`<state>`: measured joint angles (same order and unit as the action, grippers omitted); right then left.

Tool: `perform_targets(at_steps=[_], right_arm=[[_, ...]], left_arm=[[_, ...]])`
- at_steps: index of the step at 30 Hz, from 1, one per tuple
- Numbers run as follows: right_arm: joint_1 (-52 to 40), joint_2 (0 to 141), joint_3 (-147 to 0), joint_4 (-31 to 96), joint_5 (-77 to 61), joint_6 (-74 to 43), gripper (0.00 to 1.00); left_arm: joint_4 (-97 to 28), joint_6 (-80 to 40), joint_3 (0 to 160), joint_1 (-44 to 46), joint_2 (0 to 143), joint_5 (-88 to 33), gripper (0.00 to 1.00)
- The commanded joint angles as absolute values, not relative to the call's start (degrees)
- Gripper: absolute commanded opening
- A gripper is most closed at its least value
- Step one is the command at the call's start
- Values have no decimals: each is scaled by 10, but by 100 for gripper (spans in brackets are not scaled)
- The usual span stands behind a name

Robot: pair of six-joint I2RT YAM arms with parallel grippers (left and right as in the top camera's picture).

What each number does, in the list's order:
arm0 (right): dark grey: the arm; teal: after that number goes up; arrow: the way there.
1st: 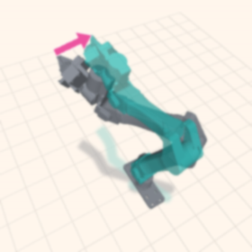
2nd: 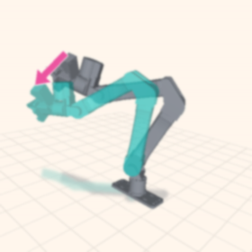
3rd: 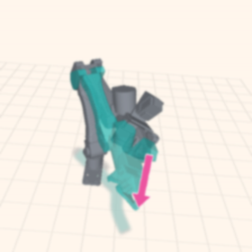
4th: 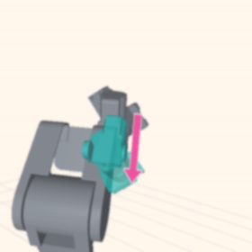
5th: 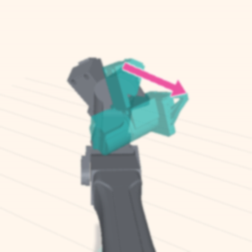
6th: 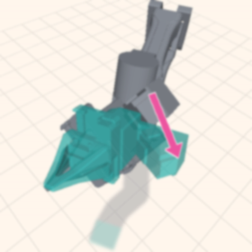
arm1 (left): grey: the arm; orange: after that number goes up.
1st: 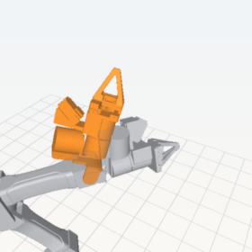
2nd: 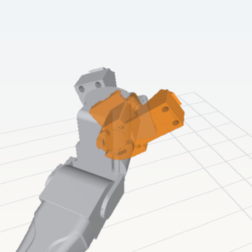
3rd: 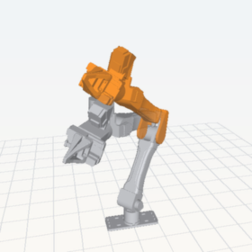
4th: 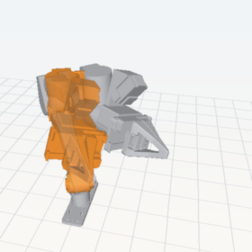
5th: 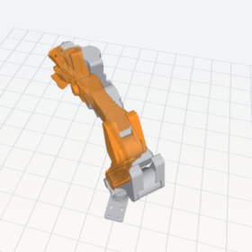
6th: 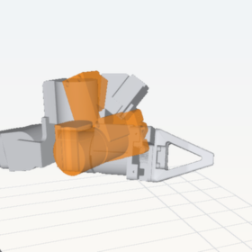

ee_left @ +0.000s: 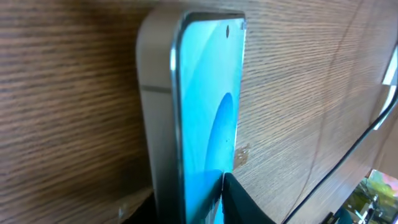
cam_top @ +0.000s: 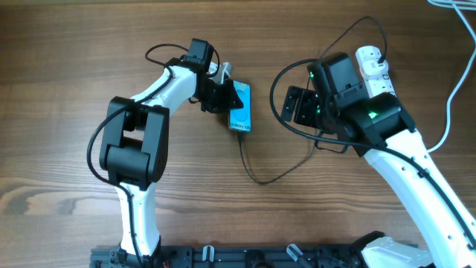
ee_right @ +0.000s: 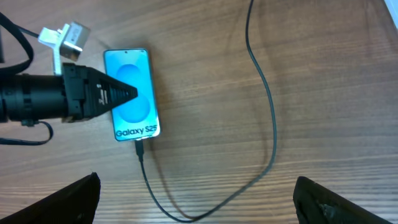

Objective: Plug charger to phone and switch on socket
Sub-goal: 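Release the phone with the left gripper and move the right gripper toward the power strip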

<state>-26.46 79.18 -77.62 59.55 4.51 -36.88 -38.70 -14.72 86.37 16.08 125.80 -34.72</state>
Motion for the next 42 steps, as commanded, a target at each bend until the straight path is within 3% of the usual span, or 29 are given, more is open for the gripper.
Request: perform_targets(at_steps=[1,12,24,30,34,35,36,37,42], right_arm=[[-264,812,-783,603,37,-375,100],[-264,822,-783,606,29,-375,100],[-264,822,-783,605,30,-361,99],[-234,843,-783,602,1,-312,100],[-154,861,-791,604,-91,-245,100],[-129,867,-798,606,-115,-228,100],[-96,875,-813,615,-141,-213,99],[-71,884,-832,629,-153,-203,99],[49,988,-1013,751,-134,-122,100]], left_arm=[[-401,-145,862,163,1265,-272,23],[-411,-141,862,163,1265,-223,38],[-427,-141,867,159,1254,-203,42],[-475,-141,895,122,1137,-203,46],[-498,-140,897,100,1006,-203,50],[-501,-139,897,96,967,-203,55],[-501,-139,897,94,929,-203,86],[-502,-139,897,92,899,-203,100],[-501,-139,897,92,771,-203,100]])
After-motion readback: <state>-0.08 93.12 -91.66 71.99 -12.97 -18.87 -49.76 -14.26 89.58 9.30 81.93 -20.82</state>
